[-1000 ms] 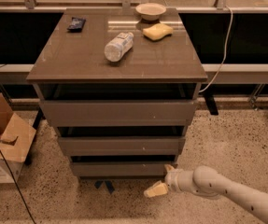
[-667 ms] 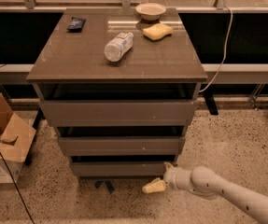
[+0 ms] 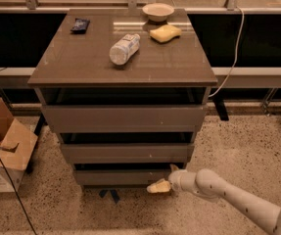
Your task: Open bottom drawer
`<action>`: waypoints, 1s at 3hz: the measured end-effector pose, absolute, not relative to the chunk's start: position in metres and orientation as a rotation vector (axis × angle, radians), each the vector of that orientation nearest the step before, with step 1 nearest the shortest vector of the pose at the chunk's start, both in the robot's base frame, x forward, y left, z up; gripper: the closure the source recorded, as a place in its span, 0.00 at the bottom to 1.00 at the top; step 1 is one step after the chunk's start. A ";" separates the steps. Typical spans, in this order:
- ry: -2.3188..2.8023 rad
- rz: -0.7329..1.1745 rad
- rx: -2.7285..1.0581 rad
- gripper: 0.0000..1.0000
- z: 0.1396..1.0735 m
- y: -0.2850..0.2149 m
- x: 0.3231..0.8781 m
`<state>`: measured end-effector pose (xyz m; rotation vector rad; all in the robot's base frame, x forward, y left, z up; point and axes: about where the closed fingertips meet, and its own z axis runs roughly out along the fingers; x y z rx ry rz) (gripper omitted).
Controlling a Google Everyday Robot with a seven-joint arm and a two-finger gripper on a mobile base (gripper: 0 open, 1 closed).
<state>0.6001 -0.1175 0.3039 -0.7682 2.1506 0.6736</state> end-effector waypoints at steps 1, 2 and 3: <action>2.153 0.679 -0.786 0.00 0.297 -0.111 0.616; 2.167 0.699 -0.819 0.00 0.286 -0.100 0.628; 2.167 0.699 -0.819 0.00 0.286 -0.100 0.628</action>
Offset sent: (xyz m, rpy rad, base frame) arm 0.0609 0.0241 -0.0279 -0.0222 0.0425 0.0733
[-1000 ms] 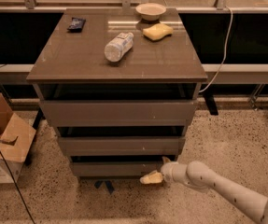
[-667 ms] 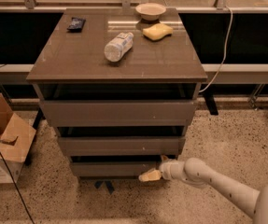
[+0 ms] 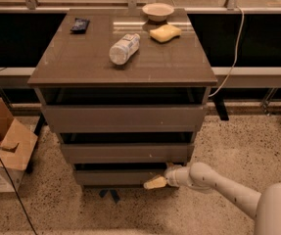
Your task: Open bottom drawer
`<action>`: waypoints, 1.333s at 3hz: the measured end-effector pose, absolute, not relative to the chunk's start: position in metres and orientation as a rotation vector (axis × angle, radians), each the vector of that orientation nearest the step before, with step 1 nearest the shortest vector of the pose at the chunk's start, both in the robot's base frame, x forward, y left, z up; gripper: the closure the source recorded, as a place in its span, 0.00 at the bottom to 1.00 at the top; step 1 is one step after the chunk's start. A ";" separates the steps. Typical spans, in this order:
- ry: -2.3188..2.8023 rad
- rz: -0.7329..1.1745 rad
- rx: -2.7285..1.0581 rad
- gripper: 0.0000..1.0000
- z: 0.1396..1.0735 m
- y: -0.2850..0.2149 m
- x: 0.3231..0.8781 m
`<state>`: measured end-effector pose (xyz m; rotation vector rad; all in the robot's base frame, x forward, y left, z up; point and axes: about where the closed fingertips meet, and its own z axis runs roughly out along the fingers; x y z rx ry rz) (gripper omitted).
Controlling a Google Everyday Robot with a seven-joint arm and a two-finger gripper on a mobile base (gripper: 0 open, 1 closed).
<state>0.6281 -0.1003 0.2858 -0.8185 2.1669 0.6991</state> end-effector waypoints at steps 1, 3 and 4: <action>2.247 0.666 -0.797 0.00 0.257 -0.102 0.632; 2.308 0.653 -0.696 0.24 0.220 -0.110 0.646; 2.315 0.646 -0.686 0.02 0.215 -0.111 0.647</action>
Offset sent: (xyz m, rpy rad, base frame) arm 0.0314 -0.0226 -0.0970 -0.0449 0.1413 -0.1838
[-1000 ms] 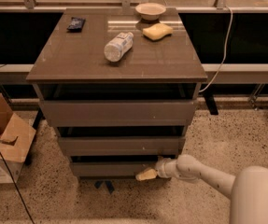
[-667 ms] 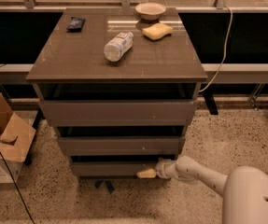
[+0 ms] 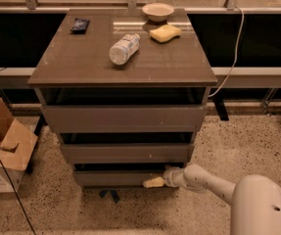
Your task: Open bottom drawer
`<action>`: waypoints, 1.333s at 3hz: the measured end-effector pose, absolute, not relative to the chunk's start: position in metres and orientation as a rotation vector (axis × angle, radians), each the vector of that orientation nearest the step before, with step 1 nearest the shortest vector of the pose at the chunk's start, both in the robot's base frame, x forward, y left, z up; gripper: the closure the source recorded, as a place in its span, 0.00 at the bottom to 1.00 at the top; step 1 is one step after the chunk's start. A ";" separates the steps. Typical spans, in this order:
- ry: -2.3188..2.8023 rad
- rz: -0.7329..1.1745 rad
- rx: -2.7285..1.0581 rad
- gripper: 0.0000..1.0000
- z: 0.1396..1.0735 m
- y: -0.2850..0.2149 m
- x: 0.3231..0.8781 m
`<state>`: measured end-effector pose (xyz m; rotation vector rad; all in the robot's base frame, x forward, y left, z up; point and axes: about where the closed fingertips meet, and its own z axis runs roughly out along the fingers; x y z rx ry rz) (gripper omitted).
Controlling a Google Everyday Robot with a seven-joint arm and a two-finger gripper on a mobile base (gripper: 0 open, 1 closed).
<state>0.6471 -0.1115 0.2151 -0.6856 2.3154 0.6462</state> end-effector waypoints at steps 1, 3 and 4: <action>2.315 0.646 -0.686 1.00 0.216 -0.111 0.647; 2.316 0.646 -0.686 1.00 0.217 -0.111 0.647; 2.316 0.646 -0.686 0.81 0.218 -0.111 0.647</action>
Offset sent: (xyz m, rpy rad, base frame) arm -0.0690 -0.0257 -0.0384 -0.1010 0.1735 0.0489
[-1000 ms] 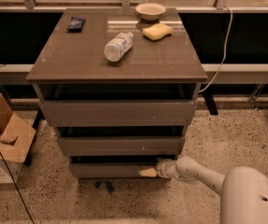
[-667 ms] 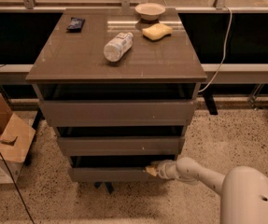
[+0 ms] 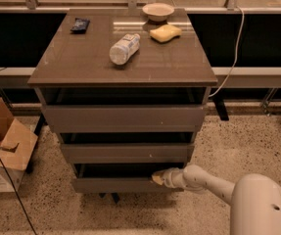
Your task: Open bottom drawer
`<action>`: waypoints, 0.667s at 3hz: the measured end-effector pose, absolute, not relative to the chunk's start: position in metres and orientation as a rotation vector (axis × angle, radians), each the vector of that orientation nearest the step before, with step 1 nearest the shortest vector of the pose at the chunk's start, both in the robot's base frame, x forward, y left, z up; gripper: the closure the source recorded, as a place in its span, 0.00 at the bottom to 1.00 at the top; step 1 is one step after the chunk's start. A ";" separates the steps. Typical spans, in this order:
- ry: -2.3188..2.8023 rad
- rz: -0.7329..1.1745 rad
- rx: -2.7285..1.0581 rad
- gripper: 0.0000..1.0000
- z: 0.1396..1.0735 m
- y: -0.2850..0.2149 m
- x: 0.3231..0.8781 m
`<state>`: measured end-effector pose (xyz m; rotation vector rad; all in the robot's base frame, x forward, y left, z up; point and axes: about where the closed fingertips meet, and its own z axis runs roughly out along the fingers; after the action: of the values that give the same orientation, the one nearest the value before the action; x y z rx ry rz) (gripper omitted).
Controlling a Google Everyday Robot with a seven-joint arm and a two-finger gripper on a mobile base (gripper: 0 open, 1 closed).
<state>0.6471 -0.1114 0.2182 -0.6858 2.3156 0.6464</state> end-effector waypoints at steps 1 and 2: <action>2.315 0.651 -0.691 0.50 0.217 -0.108 0.647; 2.312 0.653 -0.698 0.27 0.217 -0.106 0.647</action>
Offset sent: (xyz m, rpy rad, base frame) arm 0.0024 0.0029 0.0005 -0.0007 -0.0072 0.0109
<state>0.6470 -0.1058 0.2167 -0.6977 2.3117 0.6532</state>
